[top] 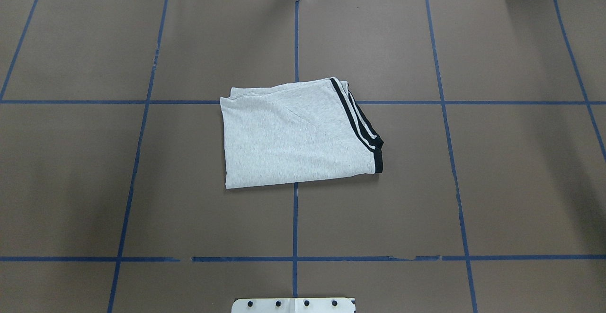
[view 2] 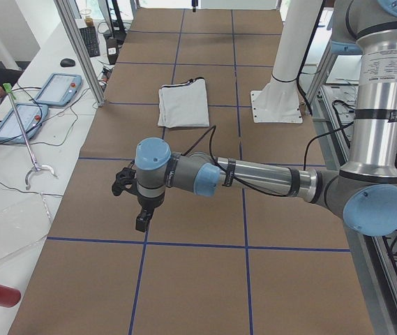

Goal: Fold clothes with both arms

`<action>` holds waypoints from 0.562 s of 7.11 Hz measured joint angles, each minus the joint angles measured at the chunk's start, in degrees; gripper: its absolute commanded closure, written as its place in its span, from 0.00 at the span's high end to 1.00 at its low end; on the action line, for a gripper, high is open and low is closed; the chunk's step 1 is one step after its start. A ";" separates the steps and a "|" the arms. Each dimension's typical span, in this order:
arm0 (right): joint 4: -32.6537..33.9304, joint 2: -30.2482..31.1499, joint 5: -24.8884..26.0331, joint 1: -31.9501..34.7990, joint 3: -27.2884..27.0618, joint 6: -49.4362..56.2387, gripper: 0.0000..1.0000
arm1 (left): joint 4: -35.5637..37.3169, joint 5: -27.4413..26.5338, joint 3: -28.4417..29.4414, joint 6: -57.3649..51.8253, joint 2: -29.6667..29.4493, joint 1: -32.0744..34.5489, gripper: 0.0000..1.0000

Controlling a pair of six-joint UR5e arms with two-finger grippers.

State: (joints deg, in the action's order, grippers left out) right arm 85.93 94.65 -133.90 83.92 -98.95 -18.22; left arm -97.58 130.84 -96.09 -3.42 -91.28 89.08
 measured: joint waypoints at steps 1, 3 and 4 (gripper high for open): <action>0.00 0.06 0.01 -0.03 0.02 0.13 1.00 | 0.01 0.02 -0.03 0.00 0.14 0.03 1.00; -0.05 0.05 -0.10 -0.12 0.01 0.12 1.00 | 0.08 0.03 -0.03 0.00 0.21 0.03 1.00; -0.08 0.06 -0.32 -0.12 0.08 0.04 1.00 | 0.10 0.03 -0.03 0.00 0.22 -0.01 1.00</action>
State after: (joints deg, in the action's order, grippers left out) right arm 85.85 94.71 -134.22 83.79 -98.87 -18.17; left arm -97.48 130.87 -96.13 -3.43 -91.06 89.08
